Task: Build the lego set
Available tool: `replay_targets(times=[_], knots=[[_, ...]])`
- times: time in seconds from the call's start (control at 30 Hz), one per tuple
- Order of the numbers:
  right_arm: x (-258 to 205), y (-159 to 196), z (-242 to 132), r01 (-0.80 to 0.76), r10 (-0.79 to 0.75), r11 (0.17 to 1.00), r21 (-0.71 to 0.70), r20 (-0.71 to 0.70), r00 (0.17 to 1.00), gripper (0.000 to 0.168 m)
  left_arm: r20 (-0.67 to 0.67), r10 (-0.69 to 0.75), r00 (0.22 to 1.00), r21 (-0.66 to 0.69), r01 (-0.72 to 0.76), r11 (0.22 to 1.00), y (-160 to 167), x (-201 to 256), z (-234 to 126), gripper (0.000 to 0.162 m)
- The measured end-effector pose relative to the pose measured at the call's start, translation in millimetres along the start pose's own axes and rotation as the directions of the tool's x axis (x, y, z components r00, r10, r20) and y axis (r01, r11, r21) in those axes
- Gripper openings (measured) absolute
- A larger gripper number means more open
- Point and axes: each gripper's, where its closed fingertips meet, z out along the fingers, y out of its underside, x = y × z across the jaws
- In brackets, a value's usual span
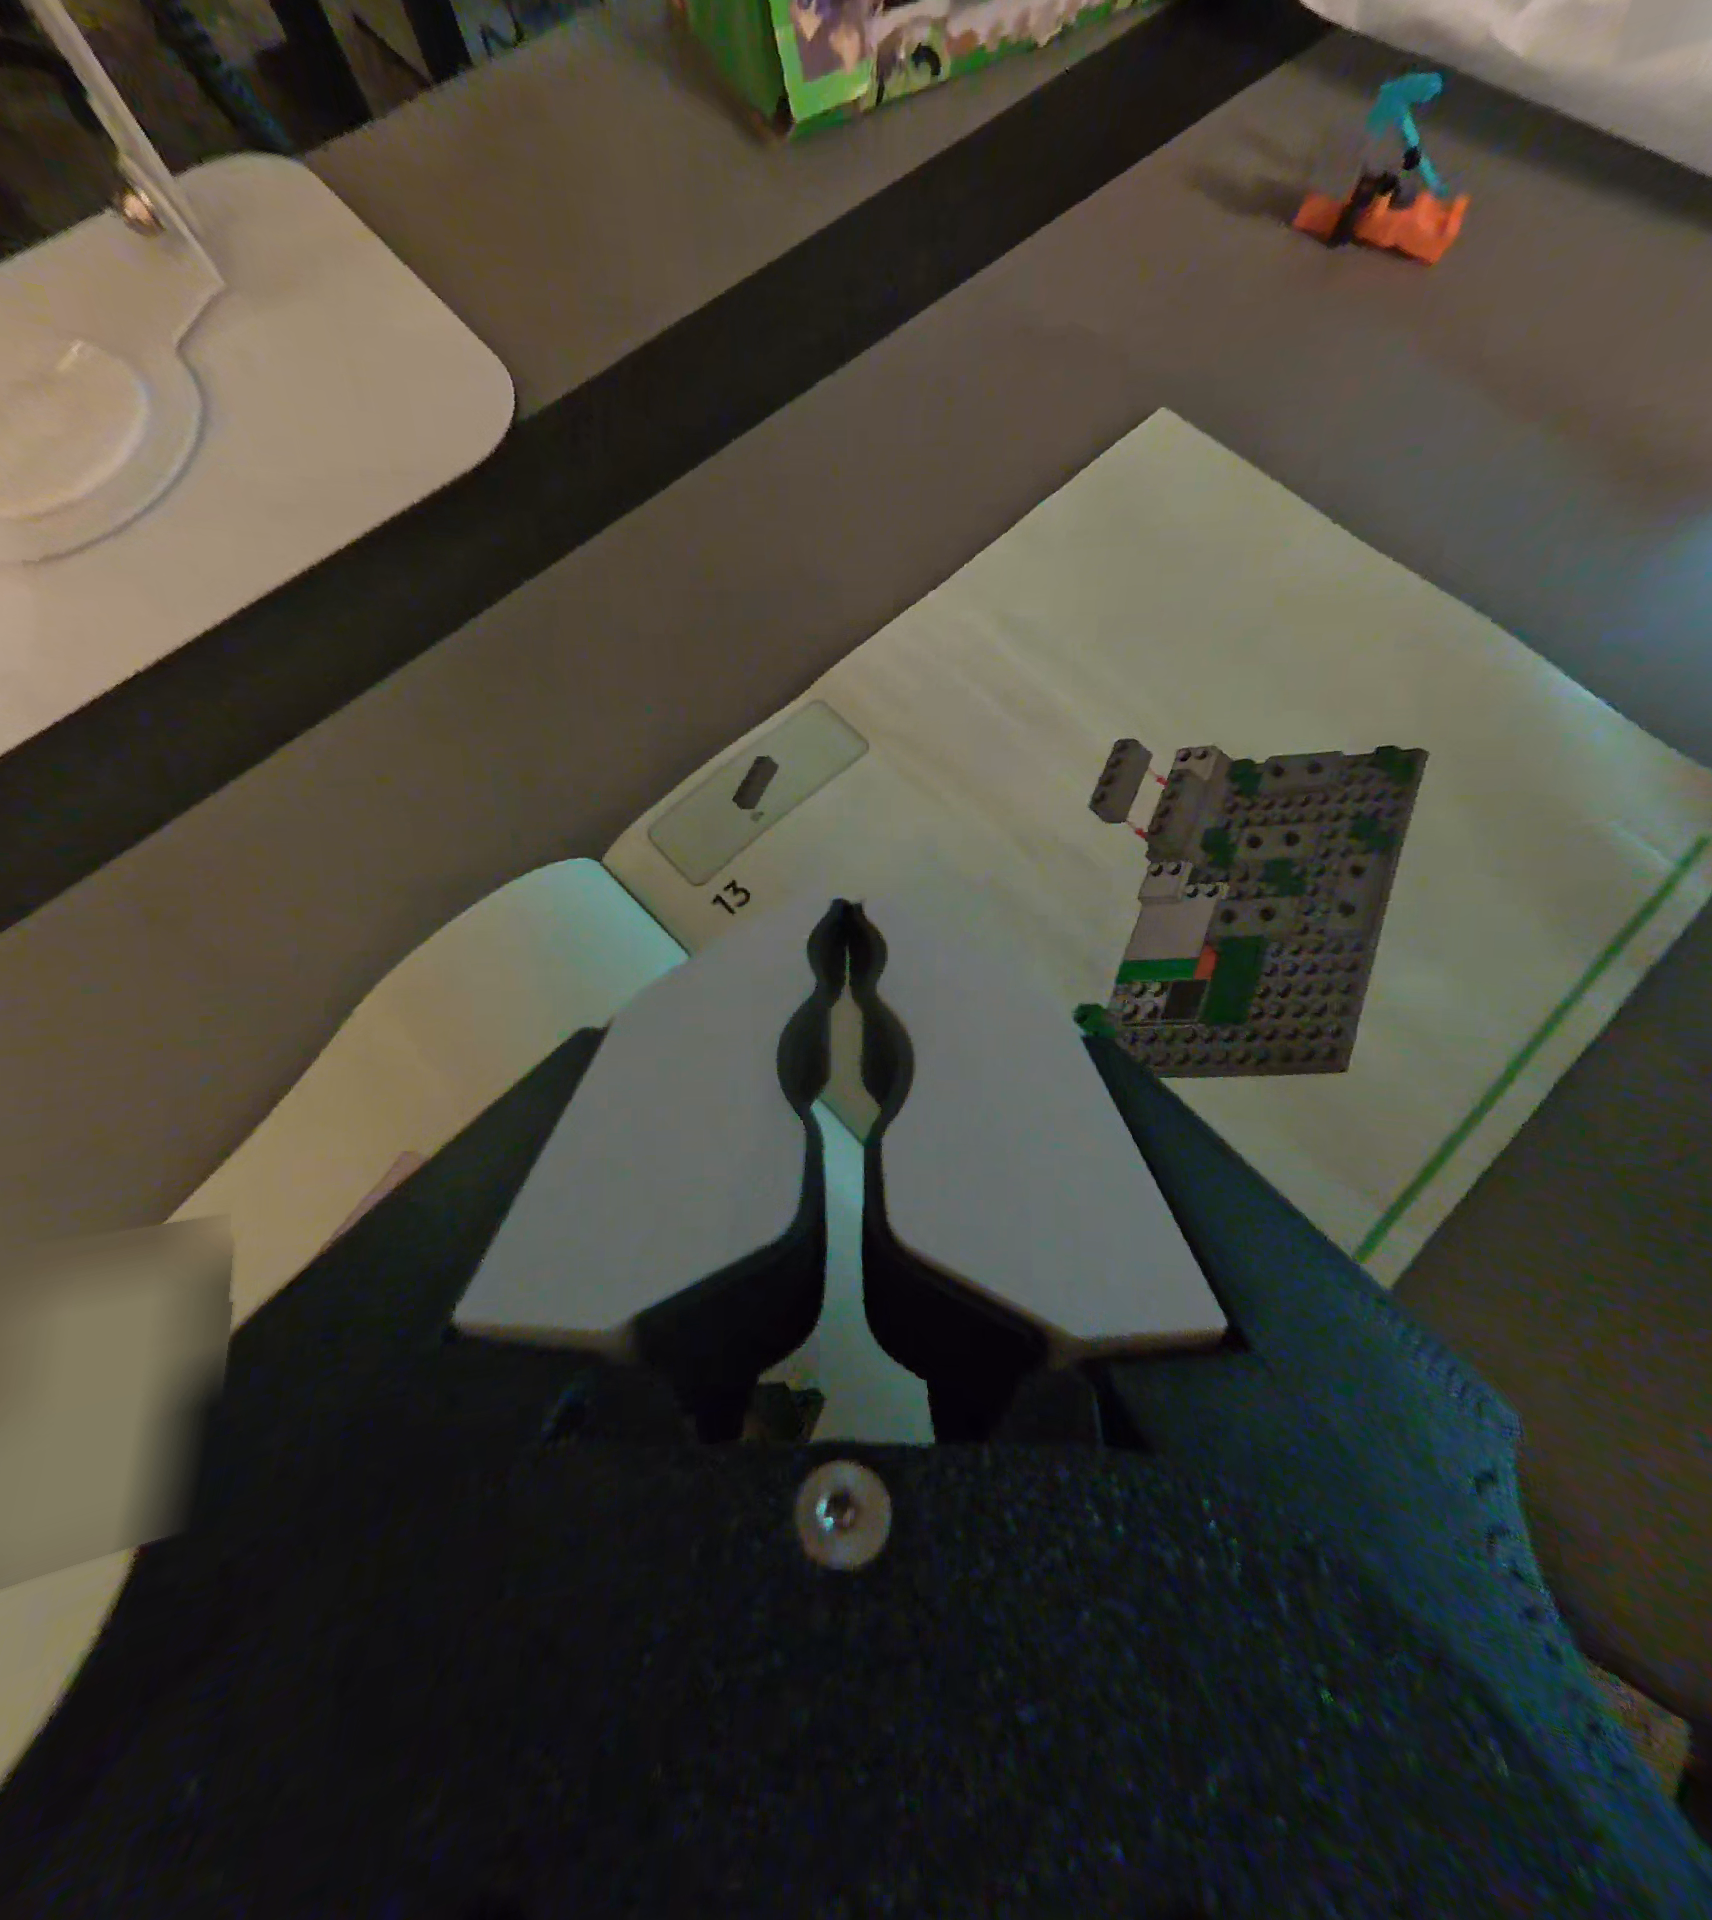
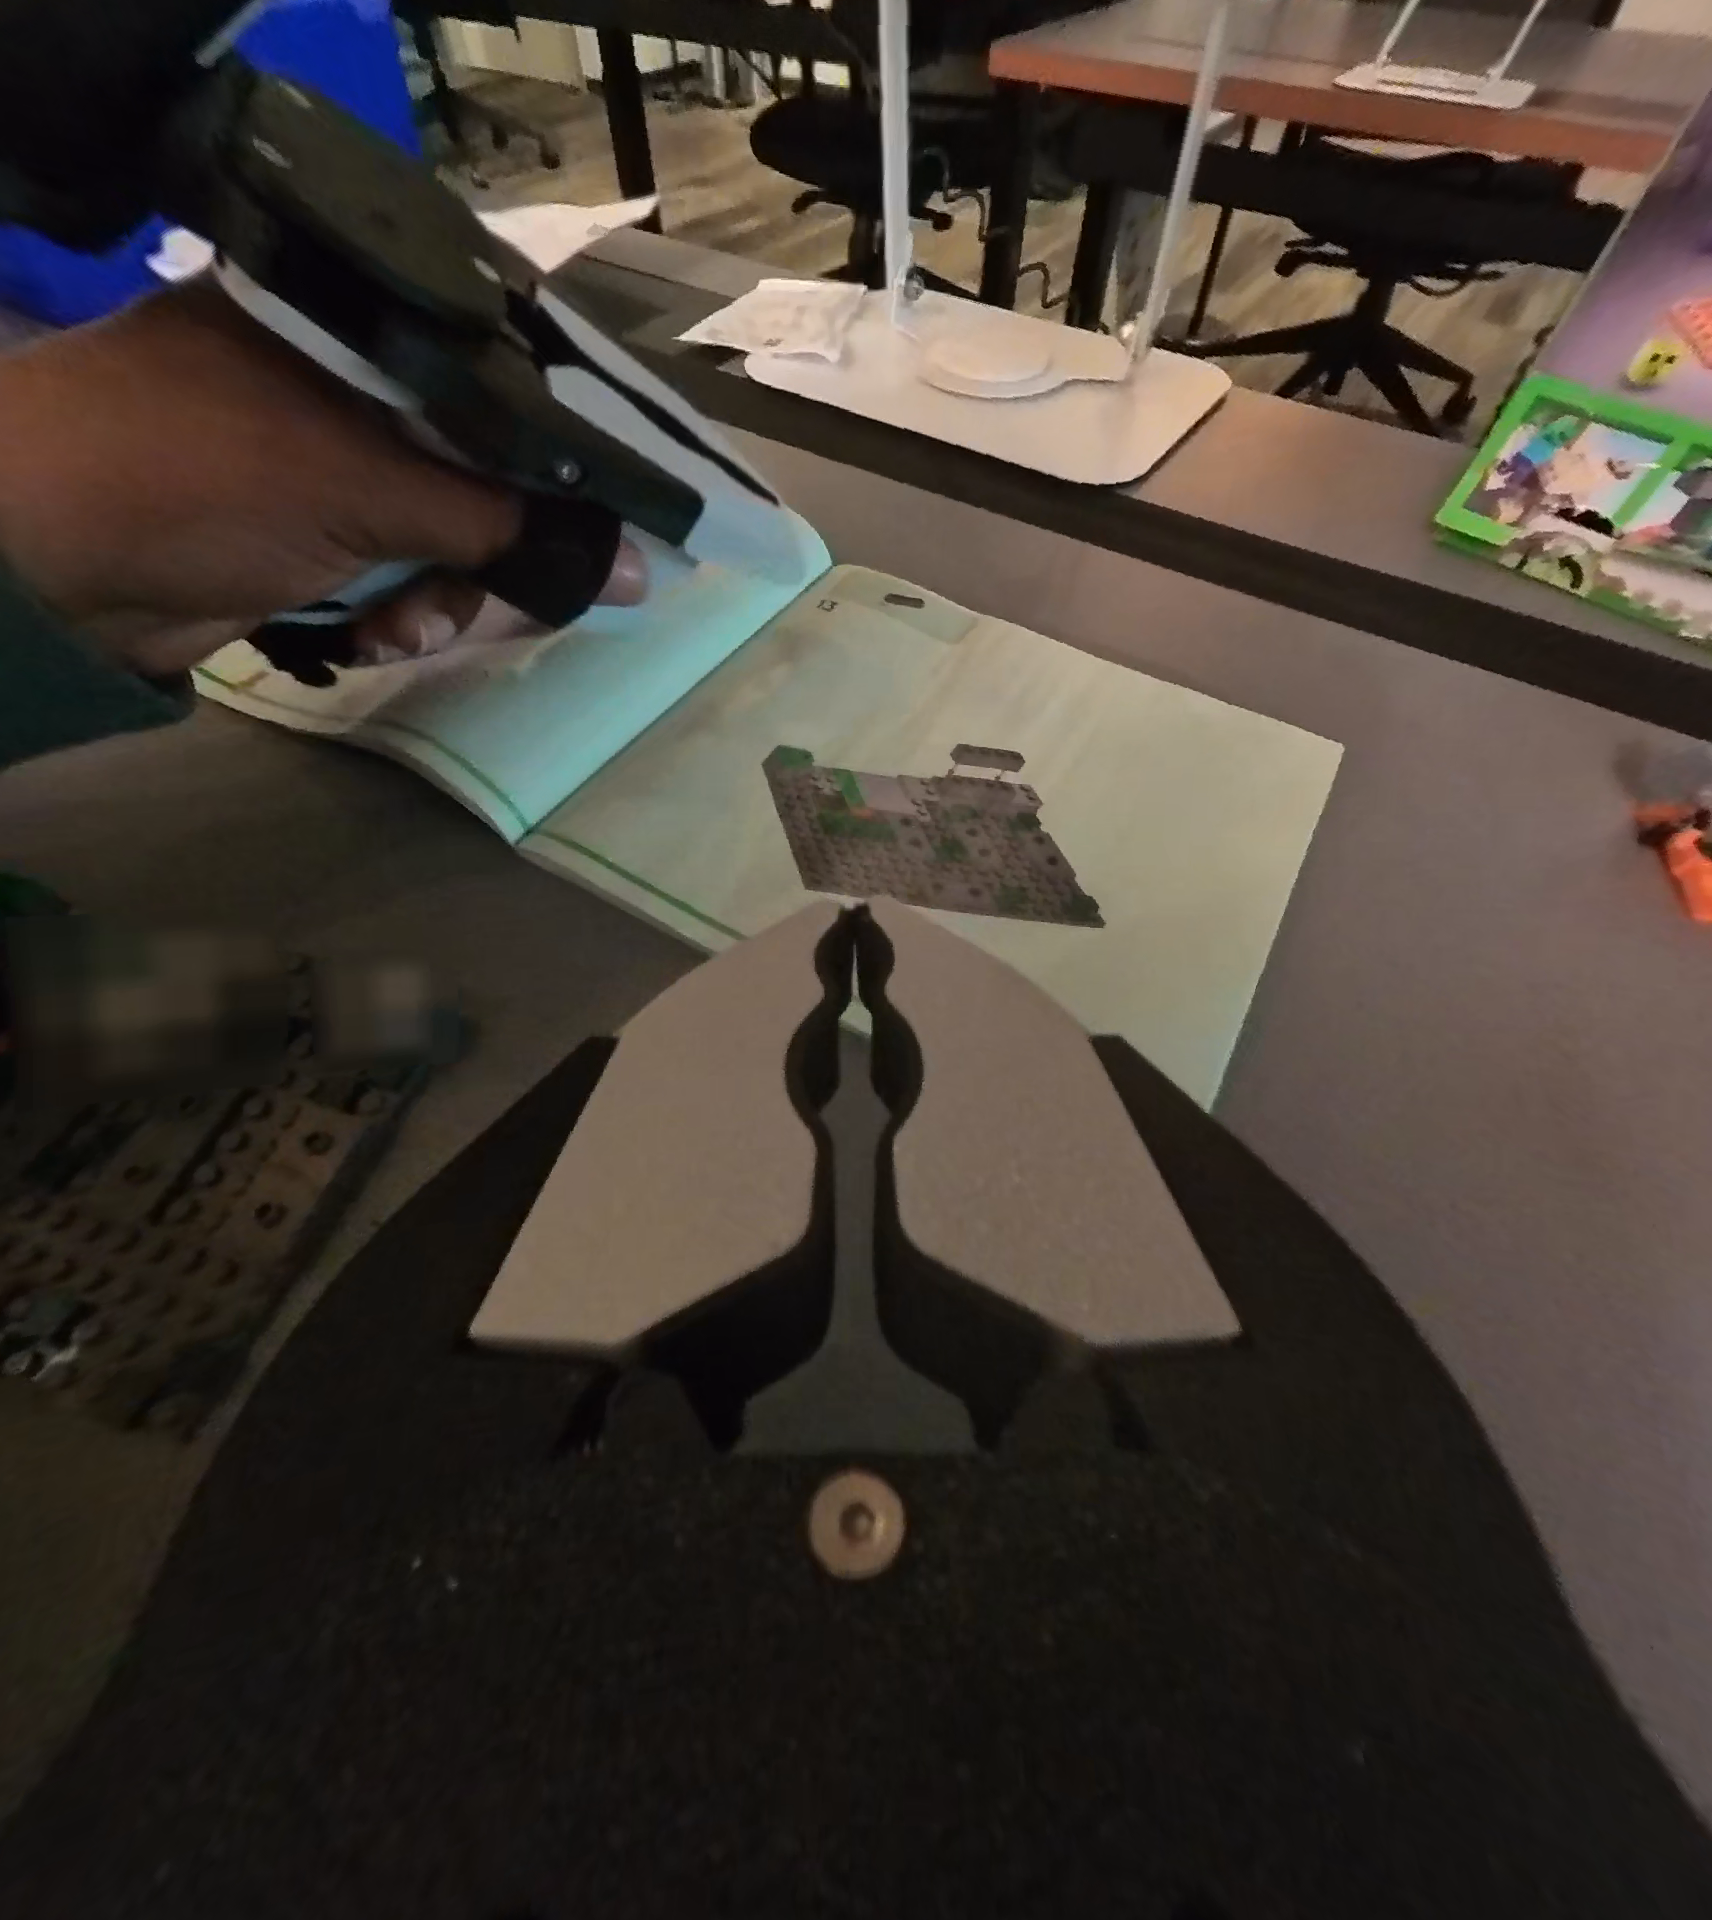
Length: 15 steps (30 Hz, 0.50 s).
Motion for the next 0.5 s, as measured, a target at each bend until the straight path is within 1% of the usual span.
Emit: replay_targets(times=[0.13,0.3,0.5], knots=[[1.0,1.9,0.2,-0.008,0.008,1.0,-0.001,0.005,1.0,0.0,-0.006,0.002,1.0,-0.019,-0.002,1.0,4.9,3.3,5.0,0.0],[3.6,5.2,1.8,-0.017,0.017,1.0,-0.008,0.0,1.0,0.0,-0.012,0.021,1.0,-0.016,-0.022,1.0,5.2,11.9,1.6,0.0],[6.5,8.5,5.1,-0.011,0.01,1.0,-0.019,-0.025,1.0,0.0,0.001,0.028,1.0,-0.008,-0.028,1.0,4.4,8.4,2.4,0.0]])
